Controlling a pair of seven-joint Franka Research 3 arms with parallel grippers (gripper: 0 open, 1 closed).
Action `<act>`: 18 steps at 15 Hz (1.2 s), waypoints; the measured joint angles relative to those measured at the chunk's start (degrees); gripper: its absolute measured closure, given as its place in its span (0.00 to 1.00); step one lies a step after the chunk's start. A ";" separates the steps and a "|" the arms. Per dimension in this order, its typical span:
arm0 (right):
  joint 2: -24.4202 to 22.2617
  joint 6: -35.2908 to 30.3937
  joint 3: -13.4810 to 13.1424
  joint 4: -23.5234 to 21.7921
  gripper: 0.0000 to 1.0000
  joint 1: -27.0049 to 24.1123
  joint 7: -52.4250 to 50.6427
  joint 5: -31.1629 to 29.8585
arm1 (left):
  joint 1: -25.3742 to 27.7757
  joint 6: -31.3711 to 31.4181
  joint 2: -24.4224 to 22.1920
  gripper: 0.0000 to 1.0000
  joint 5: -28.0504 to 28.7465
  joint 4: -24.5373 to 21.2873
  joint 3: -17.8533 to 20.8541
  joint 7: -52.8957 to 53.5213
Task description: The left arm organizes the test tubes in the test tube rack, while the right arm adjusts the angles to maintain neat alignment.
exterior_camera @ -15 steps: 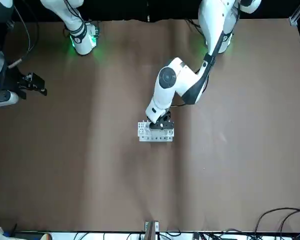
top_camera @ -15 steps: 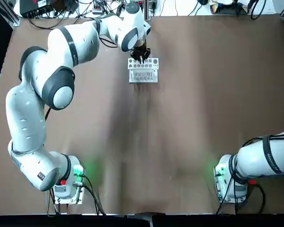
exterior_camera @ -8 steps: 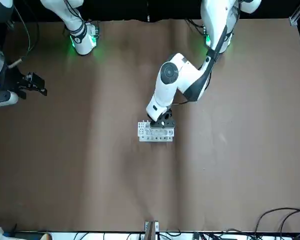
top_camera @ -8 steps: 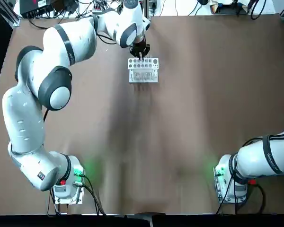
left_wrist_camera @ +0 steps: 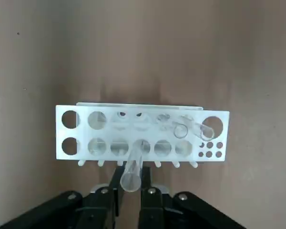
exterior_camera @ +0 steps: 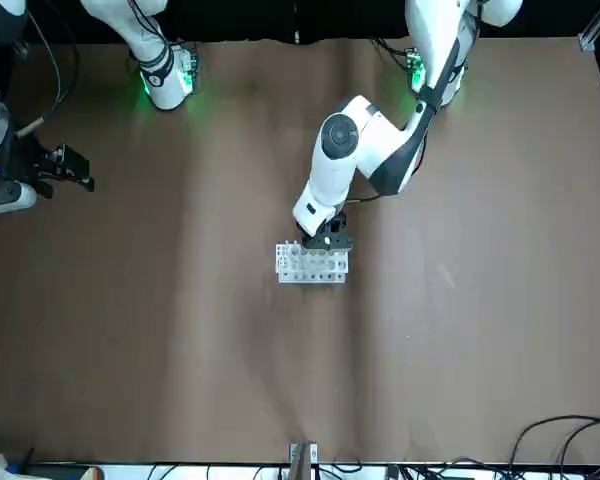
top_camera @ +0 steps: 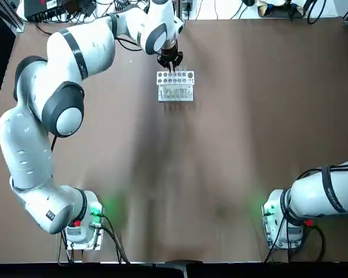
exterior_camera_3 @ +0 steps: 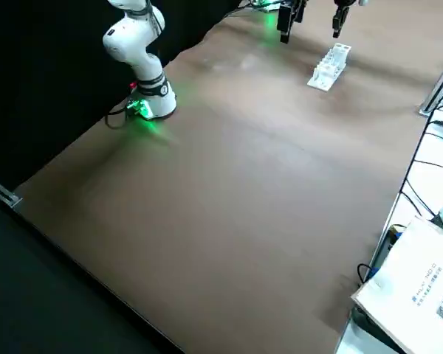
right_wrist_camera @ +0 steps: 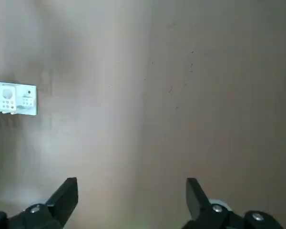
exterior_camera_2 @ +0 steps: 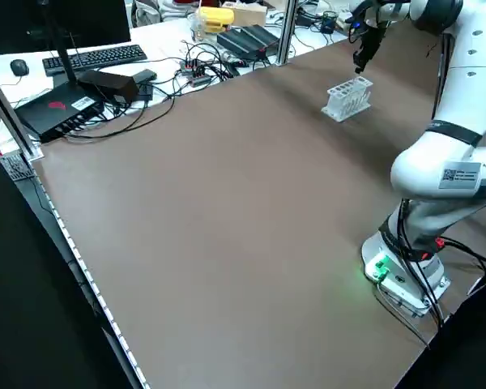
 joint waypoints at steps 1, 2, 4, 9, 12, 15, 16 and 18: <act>0.00 0.01 0.00 0.00 0.00 0.00 0.00 0.00 | 0.00 -0.20 -0.21 0.81 0.00 0.00 0.00 -0.01; 0.00 0.01 0.00 0.00 0.00 0.00 0.00 0.00 | 0.00 -0.56 -0.46 0.81 0.00 0.00 0.00 -0.02; 0.00 0.02 0.00 0.00 0.00 0.00 0.00 0.00 | 0.00 -1.53 -1.10 0.81 0.00 0.00 0.00 -0.03; 0.00 0.02 0.01 0.00 0.00 0.00 0.00 0.00 | -0.01 -2.73 -2.25 0.81 0.00 0.00 -0.02 -0.04; 0.00 0.03 0.01 0.00 0.00 0.00 0.00 0.00 | -0.05 -3.49 -2.84 0.81 0.00 0.00 -0.06 -0.04; 0.00 0.03 0.01 0.00 0.00 0.00 0.00 0.00 | -0.14 -4.15 -3.43 0.81 0.00 0.00 -0.11 -0.04; 0.00 0.03 0.01 0.00 0.00 0.00 0.00 0.00 | -0.18 -4.27 -3.60 0.81 0.00 0.00 -0.14 -0.05; 0.00 0.03 0.01 0.00 0.00 0.00 0.00 0.00 | -0.26 -4.93 -4.07 0.81 0.00 0.00 -0.24 -0.12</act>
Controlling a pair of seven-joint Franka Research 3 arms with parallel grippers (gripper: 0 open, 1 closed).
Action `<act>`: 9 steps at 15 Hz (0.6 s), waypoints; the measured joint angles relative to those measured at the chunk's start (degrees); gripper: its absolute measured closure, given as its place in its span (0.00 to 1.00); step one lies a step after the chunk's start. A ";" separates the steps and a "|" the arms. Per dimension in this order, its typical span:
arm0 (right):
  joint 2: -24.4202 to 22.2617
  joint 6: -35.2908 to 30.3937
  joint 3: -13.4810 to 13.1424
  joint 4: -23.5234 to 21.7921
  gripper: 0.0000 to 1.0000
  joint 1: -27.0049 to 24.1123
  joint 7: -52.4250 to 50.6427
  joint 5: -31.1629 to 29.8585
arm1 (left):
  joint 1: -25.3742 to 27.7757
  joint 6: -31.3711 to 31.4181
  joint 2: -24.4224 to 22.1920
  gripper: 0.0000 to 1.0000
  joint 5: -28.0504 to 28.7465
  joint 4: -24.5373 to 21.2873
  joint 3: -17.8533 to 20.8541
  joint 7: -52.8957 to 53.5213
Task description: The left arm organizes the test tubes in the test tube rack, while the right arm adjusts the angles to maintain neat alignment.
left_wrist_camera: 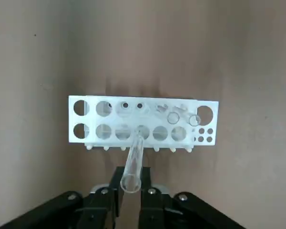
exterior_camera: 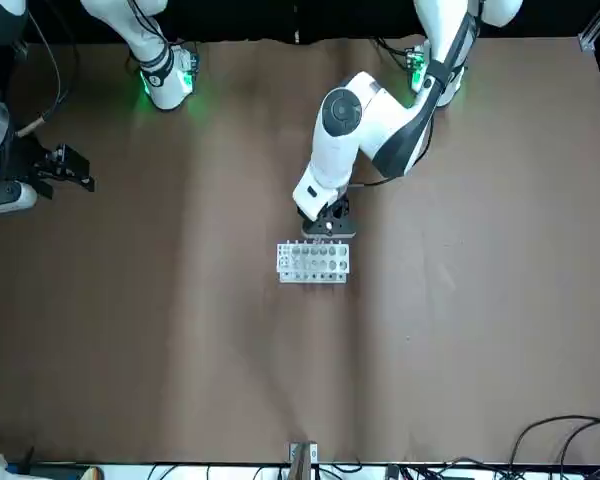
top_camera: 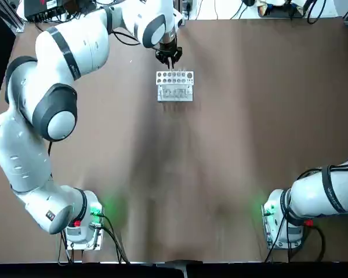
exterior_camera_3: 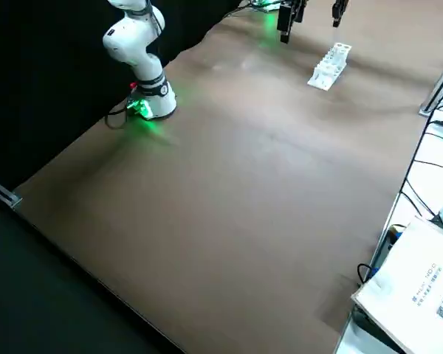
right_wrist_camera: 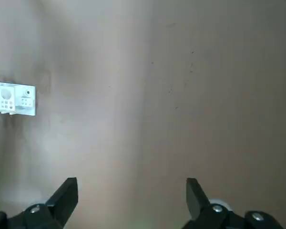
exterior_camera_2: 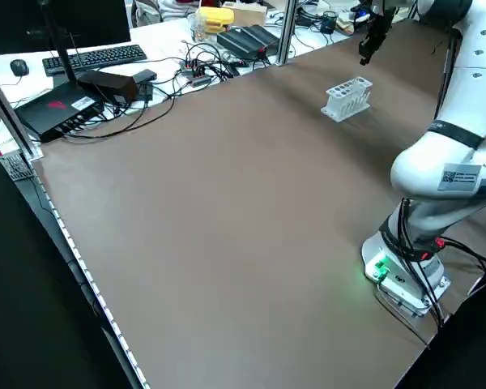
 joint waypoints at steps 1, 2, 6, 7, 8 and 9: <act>0.00 0.00 0.00 0.00 0.00 0.00 0.00 0.00 | -0.01 -0.42 -0.27 0.81 0.00 0.00 -0.11 -0.09; 0.00 0.00 0.00 0.00 0.00 0.00 0.00 0.00 | -0.03 -0.69 -0.57 0.81 0.00 0.00 -0.21 -0.24; 0.00 0.00 0.04 0.00 0.00 0.00 0.00 0.00 | -0.03 -1.32 -1.48 0.81 0.00 0.01 -0.28 -0.43; 0.00 0.00 0.04 0.00 0.00 0.00 0.00 0.00 | -0.02 -1.35 -1.49 0.81 0.00 0.00 -0.27 -0.61; 0.00 0.00 0.04 0.00 0.00 0.00 0.00 0.00 | -0.01 -1.37 -1.49 0.81 0.00 -0.01 -0.23 -0.87; 0.00 0.00 0.05 0.00 0.00 0.01 0.00 0.00 | 0.00 -1.37 -1.49 0.81 0.00 -0.01 -0.17 -1.15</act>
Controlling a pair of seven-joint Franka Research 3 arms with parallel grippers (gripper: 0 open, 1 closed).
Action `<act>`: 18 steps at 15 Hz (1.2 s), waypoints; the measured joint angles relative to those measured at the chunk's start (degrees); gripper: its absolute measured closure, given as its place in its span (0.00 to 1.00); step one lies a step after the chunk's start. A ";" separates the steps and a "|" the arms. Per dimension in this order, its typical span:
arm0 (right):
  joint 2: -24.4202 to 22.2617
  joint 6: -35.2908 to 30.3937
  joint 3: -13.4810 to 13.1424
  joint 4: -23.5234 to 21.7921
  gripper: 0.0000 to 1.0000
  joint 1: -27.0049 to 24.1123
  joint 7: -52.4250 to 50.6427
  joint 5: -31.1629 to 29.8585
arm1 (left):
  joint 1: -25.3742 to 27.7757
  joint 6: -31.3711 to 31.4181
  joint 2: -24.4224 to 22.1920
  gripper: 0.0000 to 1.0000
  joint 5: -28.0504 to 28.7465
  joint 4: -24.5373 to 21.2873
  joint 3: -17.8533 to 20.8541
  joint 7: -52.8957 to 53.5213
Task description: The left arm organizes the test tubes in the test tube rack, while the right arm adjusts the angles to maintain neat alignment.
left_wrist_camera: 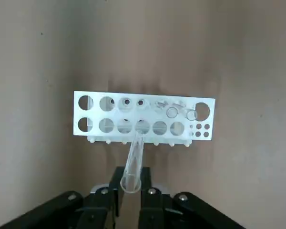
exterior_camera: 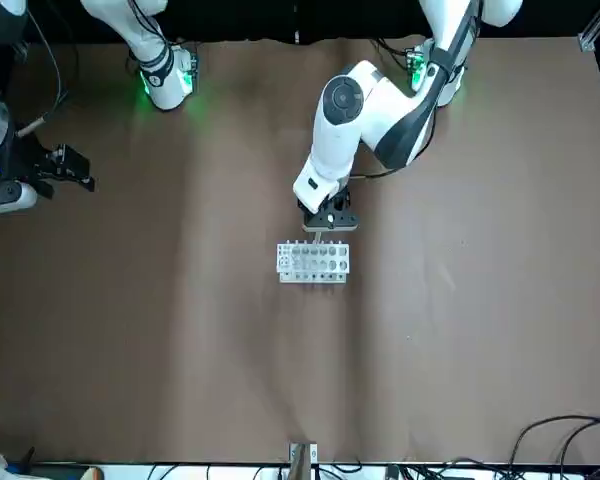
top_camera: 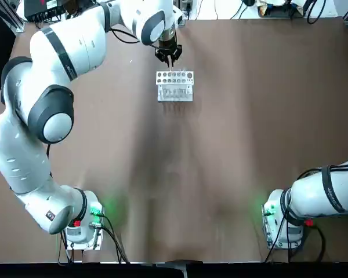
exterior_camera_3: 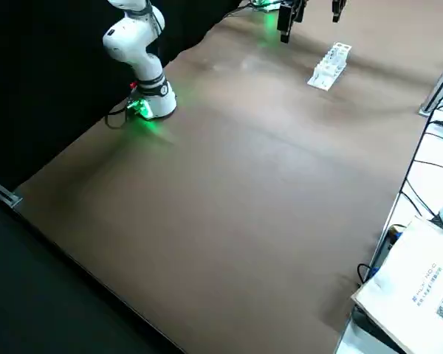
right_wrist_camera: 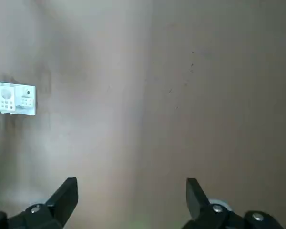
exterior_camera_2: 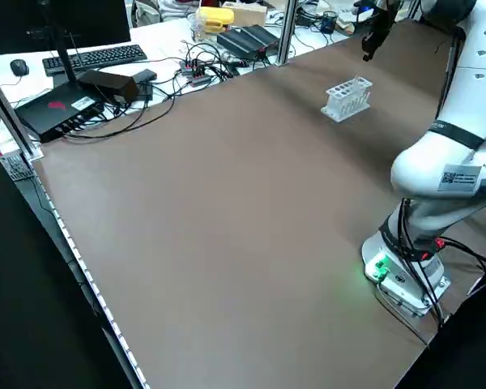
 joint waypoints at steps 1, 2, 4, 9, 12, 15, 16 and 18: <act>0.00 0.00 0.00 0.00 0.00 0.00 0.00 0.00 | 0.02 0.00 0.00 0.81 0.00 0.02 0.07 -0.17; 0.00 0.00 0.00 0.00 0.00 0.00 0.00 0.00 | 0.04 0.00 0.00 0.81 0.00 0.10 0.16 -0.21; 0.00 0.02 0.01 0.00 0.00 0.00 0.00 0.00 | 0.12 0.03 0.00 0.81 0.00 0.39 0.28 -0.22; 0.00 0.14 0.02 0.00 0.00 0.01 0.00 0.00 | 0.36 0.05 0.00 0.81 0.00 0.97 0.50 -0.22; 0.00 0.15 0.08 0.00 0.00 0.11 0.00 0.00 | 0.69 0.21 0.04 0.81 0.00 1.16 0.54 -0.22; 0.00 0.15 0.14 0.00 0.00 0.16 0.00 0.00 | 1.01 0.59 0.56 0.81 0.00 1.78 0.55 -0.22; 0.00 0.15 0.14 0.00 0.00 0.17 0.00 0.00 | 1.02 0.95 0.85 0.81 0.00 1.98 0.55 -0.22; 0.00 0.15 0.15 0.00 0.00 0.18 0.00 0.00 | 1.02 1.59 1.48 0.81 0.00 2.43 0.55 -0.22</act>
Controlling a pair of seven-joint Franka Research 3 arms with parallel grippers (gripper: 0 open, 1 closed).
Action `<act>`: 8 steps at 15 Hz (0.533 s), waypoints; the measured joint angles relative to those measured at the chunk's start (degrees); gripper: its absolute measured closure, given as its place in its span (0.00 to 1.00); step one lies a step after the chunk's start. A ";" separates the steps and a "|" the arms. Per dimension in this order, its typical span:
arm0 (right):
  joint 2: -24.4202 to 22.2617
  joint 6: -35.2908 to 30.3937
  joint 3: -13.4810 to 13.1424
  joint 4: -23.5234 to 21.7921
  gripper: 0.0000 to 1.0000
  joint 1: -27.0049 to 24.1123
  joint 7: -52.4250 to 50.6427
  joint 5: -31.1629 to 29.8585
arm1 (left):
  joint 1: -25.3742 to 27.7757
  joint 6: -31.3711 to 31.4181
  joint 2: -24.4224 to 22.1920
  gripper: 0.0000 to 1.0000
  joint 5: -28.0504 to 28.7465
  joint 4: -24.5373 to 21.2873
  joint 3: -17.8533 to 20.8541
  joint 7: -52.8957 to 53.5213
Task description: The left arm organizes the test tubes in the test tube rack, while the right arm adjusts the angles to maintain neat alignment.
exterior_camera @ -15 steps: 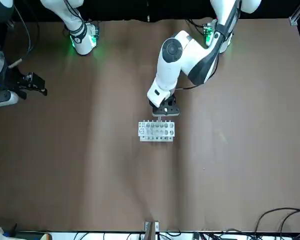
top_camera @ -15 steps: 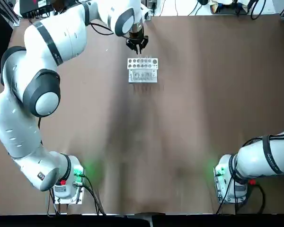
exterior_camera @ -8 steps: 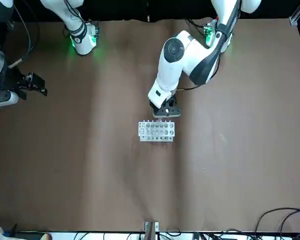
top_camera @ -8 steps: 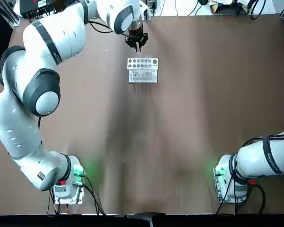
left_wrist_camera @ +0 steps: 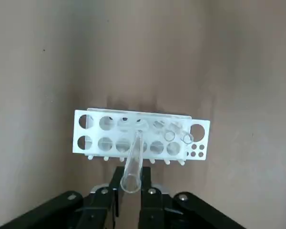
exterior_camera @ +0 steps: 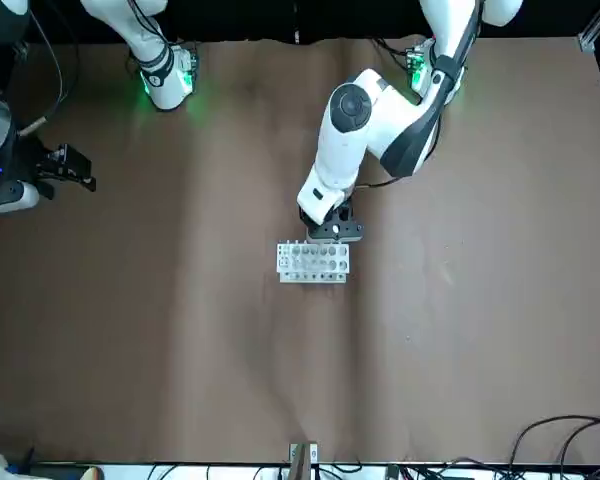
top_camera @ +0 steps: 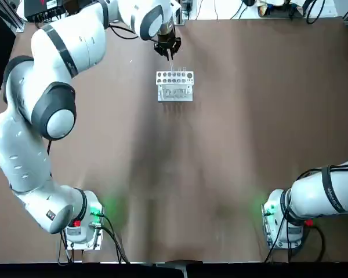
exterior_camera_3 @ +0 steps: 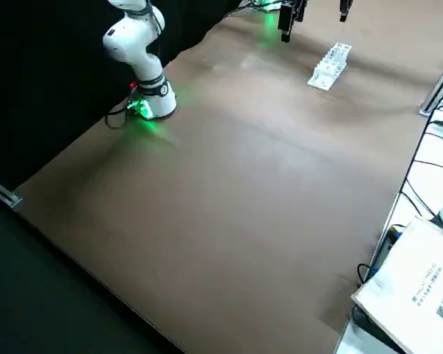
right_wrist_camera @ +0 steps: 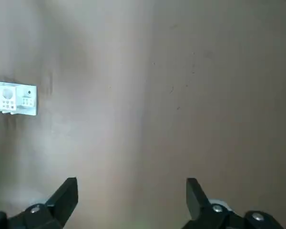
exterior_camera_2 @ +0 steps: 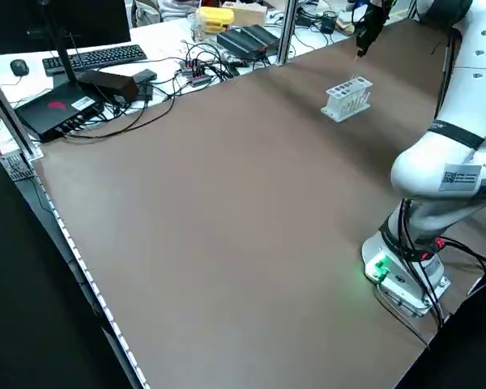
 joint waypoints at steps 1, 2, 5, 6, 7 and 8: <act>0.00 0.00 0.00 0.00 0.00 0.00 0.00 0.00 | 0.00 0.20 0.37 0.81 0.00 0.15 0.00 0.00; 0.00 0.00 0.00 0.00 0.00 0.00 0.00 0.00 | -0.01 0.35 0.72 0.81 0.00 0.23 0.00 0.00; 0.00 0.00 0.00 0.00 0.00 0.00 0.00 0.00 | -0.01 0.95 1.47 0.81 0.00 0.54 0.00 0.00; 0.00 0.00 0.00 0.00 0.00 0.00 0.00 0.00 | -0.01 1.00 1.58 0.81 0.00 0.58 0.01 0.00; 0.00 0.00 0.00 0.00 0.00 0.00 0.00 0.00 | 0.00 1.01 1.67 0.81 0.00 0.59 0.06 0.00; 0.00 0.00 0.00 0.00 0.00 0.00 0.00 0.00 | 0.00 1.02 1.76 0.81 0.00 0.59 0.12 0.00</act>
